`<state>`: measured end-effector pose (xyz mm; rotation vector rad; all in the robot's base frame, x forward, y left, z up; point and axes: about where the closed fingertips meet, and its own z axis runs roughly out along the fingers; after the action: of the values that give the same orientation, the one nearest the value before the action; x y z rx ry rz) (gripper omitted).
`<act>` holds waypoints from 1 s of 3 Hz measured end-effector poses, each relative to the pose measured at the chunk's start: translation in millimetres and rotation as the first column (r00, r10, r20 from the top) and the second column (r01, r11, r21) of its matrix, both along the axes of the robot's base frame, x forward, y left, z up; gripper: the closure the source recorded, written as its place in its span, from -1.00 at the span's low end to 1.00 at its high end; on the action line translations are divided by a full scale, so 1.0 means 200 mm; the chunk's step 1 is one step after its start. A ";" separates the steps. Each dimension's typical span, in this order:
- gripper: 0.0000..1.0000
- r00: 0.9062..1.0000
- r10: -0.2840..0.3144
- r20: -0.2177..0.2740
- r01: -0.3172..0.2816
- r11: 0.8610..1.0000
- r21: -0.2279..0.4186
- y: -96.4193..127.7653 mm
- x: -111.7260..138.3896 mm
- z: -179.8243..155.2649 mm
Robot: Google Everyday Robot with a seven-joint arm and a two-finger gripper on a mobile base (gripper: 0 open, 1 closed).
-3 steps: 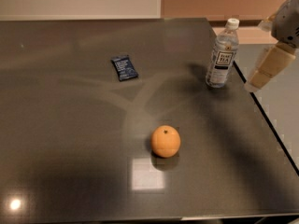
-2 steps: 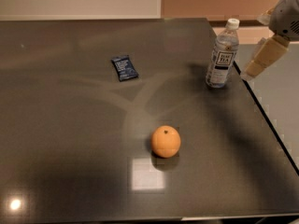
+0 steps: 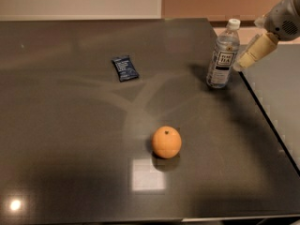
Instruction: Move blue plastic bottle near orange
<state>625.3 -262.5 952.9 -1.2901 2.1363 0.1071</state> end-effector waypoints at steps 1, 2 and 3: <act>-1.00 1.000 0.003 -0.019 -0.002 0.996 0.087 0.06 0.06 -0.05; -1.00 1.000 0.020 -0.015 -0.017 0.989 0.150 0.13 0.11 -0.09; -0.63 0.999 0.038 -0.004 -0.036 0.980 0.195 0.18 0.13 -0.10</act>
Offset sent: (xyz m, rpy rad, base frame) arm 0.0297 0.0392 -0.0192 0.2240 0.0032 0.0312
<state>651.1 -226.0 933.1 -1.2162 2.0515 0.3290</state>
